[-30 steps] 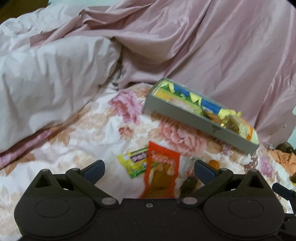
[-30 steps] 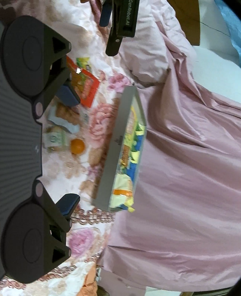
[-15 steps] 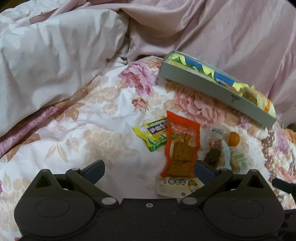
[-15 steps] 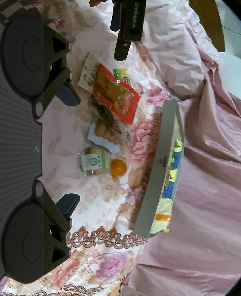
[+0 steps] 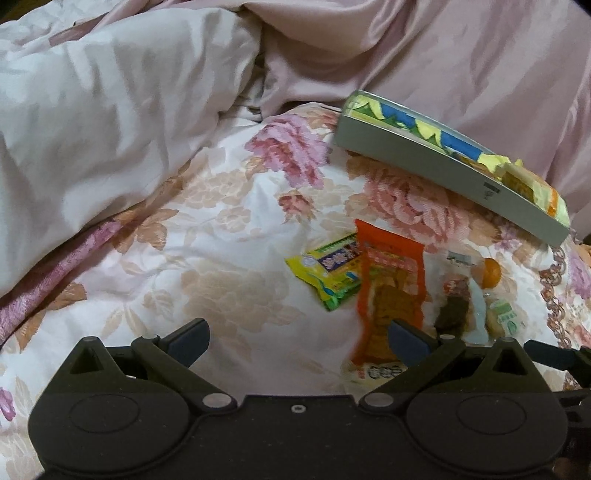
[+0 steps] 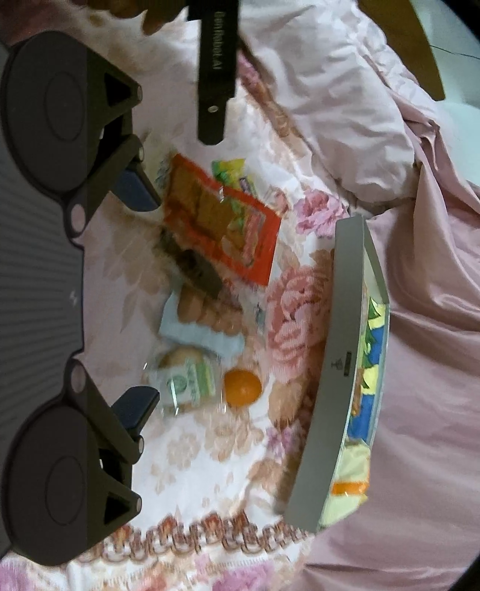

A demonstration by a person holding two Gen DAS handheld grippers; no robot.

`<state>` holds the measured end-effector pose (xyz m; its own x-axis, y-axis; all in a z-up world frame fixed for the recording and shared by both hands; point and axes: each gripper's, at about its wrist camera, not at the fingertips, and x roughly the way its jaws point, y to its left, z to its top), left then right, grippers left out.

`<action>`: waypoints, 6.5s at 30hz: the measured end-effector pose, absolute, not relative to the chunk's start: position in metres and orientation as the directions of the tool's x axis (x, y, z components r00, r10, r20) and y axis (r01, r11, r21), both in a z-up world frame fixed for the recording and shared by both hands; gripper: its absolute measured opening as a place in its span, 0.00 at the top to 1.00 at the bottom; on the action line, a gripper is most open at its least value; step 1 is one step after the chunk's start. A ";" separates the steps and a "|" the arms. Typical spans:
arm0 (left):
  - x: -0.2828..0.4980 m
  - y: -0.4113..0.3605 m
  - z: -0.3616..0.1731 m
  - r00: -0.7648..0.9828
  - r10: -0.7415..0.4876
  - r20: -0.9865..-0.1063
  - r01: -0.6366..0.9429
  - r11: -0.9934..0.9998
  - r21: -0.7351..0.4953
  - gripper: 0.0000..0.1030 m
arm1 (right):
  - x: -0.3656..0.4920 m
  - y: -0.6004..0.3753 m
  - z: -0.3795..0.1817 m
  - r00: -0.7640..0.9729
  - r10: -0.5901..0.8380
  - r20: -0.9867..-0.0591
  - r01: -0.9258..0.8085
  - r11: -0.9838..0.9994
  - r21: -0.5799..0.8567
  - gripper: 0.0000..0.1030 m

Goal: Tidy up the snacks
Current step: 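Move the right tool to the dark brown stick snack while the left tool approaches the orange-red tofu pack, then close the right tool on the dark stick snack while the left tool grasps the orange-red tofu pack, then lift both held snacks and carry them over the grey tray, then lower both snacks into the tray and open both tools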

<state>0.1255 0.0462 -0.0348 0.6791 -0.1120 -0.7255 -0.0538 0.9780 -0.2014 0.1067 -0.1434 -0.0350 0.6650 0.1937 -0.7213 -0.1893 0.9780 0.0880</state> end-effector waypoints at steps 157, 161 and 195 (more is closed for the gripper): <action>0.113 0.009 -0.046 0.690 -0.357 -0.629 0.133 0.917 -0.376 0.50 | 0.093 -0.167 -0.041 0.791 0.314 -0.525 -0.268 0.949 0.166 0.88; 0.118 0.011 -0.037 0.716 -0.350 -0.604 0.123 0.915 -0.385 0.50 | 0.094 -0.170 -0.035 0.805 0.316 -0.503 -0.266 0.949 0.170 0.88; 0.310 -0.049 0.035 0.843 -0.346 -0.412 0.165 0.895 -0.414 0.50 | 0.251 -0.225 0.029 0.914 0.248 -0.321 -0.205 0.965 0.161 0.88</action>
